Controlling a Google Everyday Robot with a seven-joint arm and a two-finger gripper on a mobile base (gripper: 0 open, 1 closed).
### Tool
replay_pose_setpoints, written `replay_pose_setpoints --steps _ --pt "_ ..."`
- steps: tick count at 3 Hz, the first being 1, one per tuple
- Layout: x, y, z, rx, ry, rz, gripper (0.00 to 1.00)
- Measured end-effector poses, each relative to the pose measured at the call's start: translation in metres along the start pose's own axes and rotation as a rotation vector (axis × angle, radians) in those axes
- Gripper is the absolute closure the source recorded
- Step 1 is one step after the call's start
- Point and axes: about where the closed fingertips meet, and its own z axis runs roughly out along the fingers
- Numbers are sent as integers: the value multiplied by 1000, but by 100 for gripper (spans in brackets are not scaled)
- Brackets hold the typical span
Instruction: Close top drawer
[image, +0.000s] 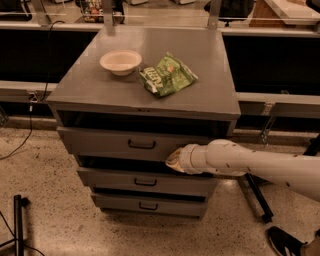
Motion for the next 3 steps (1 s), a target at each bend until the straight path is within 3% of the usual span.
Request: replay_pose_setpoints --steps 2,3 --pt "1 -4 -1 7 -4 1 100" --pt "-19 13 -14 -7 -57 -31 100"
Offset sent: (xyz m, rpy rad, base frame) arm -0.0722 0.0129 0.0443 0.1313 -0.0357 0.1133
